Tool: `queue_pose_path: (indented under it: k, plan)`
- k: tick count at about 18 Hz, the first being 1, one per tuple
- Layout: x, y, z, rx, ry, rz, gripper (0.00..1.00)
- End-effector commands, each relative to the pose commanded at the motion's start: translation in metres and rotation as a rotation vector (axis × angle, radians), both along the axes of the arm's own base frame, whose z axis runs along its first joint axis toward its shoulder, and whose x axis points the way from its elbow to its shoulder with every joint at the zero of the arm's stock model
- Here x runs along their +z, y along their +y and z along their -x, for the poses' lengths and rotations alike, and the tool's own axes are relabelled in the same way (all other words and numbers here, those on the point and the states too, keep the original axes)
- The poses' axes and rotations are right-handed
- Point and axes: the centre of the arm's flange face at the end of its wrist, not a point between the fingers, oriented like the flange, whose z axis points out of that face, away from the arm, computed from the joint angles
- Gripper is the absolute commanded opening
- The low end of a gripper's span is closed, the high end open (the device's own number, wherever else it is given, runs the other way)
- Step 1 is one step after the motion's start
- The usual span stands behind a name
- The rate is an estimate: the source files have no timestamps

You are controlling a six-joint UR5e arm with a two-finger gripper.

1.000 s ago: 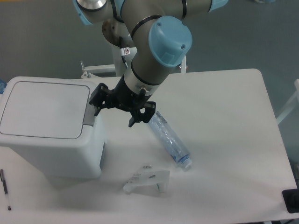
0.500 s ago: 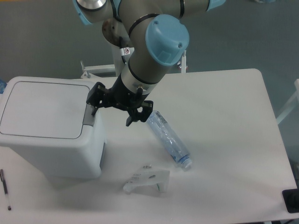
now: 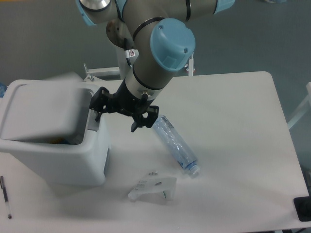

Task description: Open the trash can

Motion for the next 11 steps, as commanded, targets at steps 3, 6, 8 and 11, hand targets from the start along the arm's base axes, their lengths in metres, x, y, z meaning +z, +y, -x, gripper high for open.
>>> queue_pose_path:
  k: [3,6,8,11]
  plan:
    - [0.001,0.000,0.000,0.000,0.001,-0.001,1.00]
    - [0.002,0.000,0.000,0.000,0.003,-0.001,1.00]
    - [0.003,0.000,0.000,0.000,0.004,-0.004,1.00]
    - [0.011,-0.004,0.005,0.009,0.015,-0.017,1.00]
